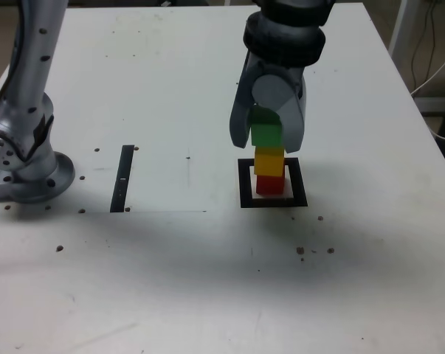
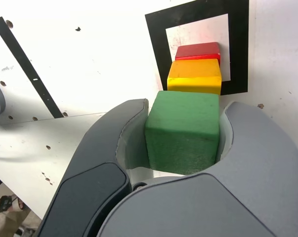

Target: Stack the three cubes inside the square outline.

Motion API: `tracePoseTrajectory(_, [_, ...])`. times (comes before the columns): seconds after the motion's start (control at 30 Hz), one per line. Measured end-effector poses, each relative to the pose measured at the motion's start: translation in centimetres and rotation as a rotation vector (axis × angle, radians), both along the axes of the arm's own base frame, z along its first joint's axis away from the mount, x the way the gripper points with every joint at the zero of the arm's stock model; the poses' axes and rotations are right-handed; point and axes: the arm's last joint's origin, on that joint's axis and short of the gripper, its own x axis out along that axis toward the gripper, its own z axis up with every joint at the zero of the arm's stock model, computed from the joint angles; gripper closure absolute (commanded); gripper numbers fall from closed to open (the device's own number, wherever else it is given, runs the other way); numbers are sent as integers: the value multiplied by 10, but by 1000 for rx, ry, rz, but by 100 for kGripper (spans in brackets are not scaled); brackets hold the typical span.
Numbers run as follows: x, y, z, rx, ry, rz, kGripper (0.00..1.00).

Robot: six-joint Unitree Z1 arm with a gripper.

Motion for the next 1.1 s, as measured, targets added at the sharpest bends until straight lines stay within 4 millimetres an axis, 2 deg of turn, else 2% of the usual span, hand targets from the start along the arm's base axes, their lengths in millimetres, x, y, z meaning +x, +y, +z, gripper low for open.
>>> tracePoseTrajectory(0.33, [3,-1,-6,-6,6,-2,65])
tracePoseTrajectory(0.43, [4,-1,-7,-6,4,-5,53])
tracePoseTrajectory(0.57, [5,-1,-11,-10,6,-10,24])
tracePoseTrajectory(0.63, [5,-1,-13,-14,9,-12,15])
tracePoseTrajectory(1.1, [3,1,-19,-16,23,-9,1])
